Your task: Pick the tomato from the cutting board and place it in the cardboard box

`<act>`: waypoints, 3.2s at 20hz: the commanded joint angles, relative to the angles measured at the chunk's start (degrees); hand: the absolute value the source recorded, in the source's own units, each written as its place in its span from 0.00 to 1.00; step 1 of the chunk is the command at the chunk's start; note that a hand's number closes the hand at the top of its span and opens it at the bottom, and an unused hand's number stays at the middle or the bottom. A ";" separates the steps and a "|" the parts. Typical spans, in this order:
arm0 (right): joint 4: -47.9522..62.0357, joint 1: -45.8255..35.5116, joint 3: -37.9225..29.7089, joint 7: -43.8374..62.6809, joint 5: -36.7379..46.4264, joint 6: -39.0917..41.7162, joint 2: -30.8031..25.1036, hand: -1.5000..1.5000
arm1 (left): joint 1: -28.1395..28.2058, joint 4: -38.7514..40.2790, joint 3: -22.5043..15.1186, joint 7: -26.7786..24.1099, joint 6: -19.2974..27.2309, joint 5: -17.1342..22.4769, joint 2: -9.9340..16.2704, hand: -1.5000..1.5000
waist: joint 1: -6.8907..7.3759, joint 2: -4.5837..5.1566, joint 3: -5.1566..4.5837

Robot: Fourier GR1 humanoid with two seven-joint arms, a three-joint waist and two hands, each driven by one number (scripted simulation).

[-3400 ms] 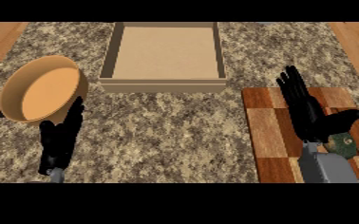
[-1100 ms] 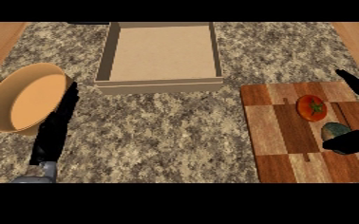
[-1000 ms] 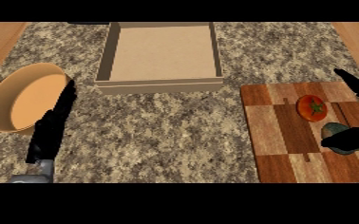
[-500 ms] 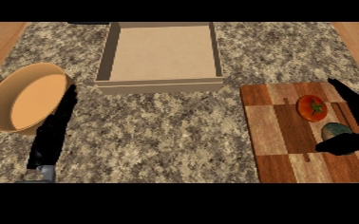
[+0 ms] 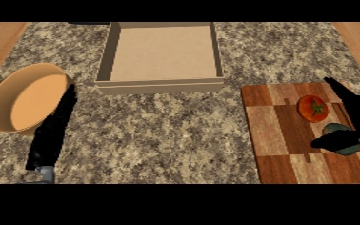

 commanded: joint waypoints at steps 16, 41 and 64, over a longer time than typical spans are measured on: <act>14.59 -3.57 -3.80 -10.59 7.87 -3.23 2.32 0.00 | -0.49 2.48 4.22 -3.24 -3.76 -2.16 -2.57 0.50 | 0.06 0.05 0.01; 26.41 -32.82 11.20 -38.73 17.22 0.30 -3.29 1.00 | -7.06 1.07 -1.68 -1.26 -7.18 -4.60 -5.30 0.50 | 11.98 3.51 0.30; 59.70 -67.14 0.42 -69.02 -2.97 15.29 2.82 1.00 | -6.41 3.54 0.04 -1.02 -5.09 -5.14 -5.85 0.50 | 7.13 2.16 0.06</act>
